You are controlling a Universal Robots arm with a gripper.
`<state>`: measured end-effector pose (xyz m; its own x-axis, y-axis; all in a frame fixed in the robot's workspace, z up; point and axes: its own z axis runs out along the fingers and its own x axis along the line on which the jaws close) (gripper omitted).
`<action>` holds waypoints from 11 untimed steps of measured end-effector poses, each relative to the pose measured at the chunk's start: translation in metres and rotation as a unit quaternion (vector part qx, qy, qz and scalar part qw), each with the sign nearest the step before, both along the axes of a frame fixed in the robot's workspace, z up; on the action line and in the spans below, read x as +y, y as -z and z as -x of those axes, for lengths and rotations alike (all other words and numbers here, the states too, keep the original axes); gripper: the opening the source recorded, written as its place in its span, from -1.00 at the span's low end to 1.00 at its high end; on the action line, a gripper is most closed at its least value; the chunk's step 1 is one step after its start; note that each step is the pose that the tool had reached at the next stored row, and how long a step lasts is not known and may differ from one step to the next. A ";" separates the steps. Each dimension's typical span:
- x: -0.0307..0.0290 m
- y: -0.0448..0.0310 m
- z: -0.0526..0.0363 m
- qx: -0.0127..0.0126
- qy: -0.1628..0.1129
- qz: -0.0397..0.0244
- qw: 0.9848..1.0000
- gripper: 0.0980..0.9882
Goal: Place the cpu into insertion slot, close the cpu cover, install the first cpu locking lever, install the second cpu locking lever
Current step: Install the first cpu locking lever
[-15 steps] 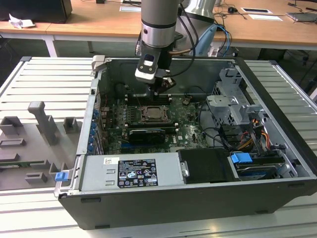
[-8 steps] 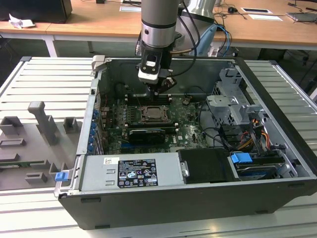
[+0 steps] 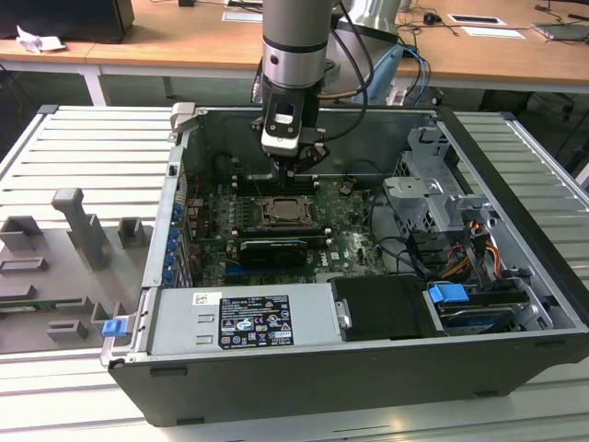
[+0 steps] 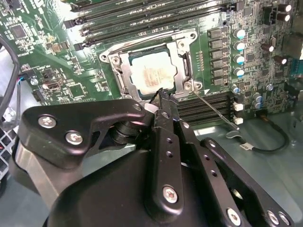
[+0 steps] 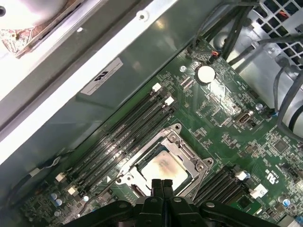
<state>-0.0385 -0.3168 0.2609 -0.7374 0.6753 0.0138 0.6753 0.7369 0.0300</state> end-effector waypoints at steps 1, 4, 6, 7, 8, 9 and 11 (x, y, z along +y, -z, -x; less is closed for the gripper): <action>0.0000 0.0000 0.0000 0.000 -0.004 0.000 1.000 -0.98; 0.0000 0.0000 0.0000 0.000 -0.016 0.000 1.000 -0.98; 0.0000 0.0000 0.0000 0.000 -0.025 0.000 1.000 -0.98; 0.0000 0.0000 0.0000 0.000 -0.029 0.000 1.000 -0.98; 0.0000 0.0000 0.0000 0.000 -0.032 0.000 0.999 -0.98; 0.0000 0.0000 0.0000 0.000 -0.038 0.000 0.999 -0.98; 0.0000 0.0000 0.0000 0.000 -0.046 0.000 0.999 -0.98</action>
